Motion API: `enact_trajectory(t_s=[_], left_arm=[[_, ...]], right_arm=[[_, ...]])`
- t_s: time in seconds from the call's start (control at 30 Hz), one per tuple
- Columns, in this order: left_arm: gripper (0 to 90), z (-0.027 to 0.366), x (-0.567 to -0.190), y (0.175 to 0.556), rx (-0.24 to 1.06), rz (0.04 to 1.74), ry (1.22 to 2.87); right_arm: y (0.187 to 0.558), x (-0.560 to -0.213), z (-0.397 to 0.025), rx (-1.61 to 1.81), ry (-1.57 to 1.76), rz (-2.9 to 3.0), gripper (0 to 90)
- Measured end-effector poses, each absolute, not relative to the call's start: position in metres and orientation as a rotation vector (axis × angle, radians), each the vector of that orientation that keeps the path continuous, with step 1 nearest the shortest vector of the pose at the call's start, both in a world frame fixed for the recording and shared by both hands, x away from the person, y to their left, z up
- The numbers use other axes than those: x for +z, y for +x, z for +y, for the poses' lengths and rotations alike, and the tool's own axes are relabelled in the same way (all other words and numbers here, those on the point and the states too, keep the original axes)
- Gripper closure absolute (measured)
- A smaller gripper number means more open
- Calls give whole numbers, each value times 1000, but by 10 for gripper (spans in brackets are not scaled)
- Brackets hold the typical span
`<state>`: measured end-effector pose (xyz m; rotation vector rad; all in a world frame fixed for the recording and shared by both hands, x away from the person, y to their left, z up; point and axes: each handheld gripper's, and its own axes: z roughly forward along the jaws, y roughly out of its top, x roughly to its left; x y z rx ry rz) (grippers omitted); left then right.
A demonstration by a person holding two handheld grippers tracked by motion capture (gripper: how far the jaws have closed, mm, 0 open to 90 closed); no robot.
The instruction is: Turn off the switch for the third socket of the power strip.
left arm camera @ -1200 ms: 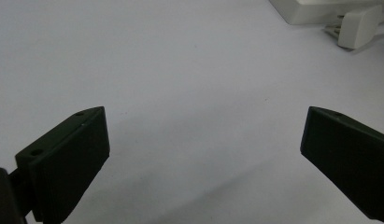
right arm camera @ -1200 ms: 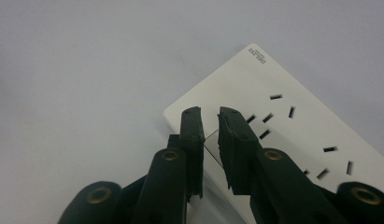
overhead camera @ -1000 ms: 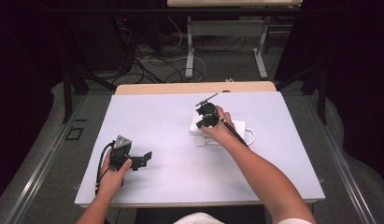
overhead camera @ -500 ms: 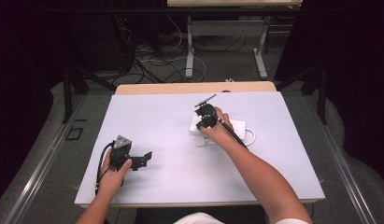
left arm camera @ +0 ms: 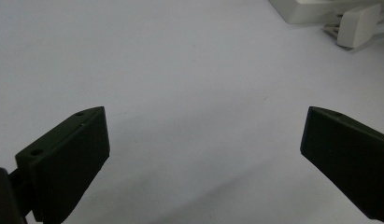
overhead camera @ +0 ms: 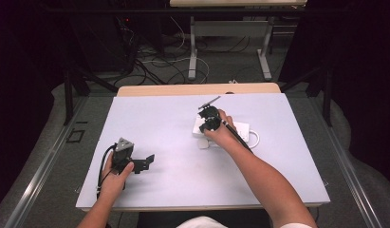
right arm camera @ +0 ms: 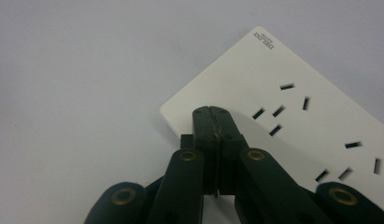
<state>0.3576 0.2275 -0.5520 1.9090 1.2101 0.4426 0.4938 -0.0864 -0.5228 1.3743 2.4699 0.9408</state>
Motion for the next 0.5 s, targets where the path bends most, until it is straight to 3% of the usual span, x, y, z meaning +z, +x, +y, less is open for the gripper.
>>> enact_trajectory(t_s=[0.5], left_arm=[[14,228,-552,357,444,1209,1906]], right_arm=[[493,-521,-87,900,1403,2484,900]])
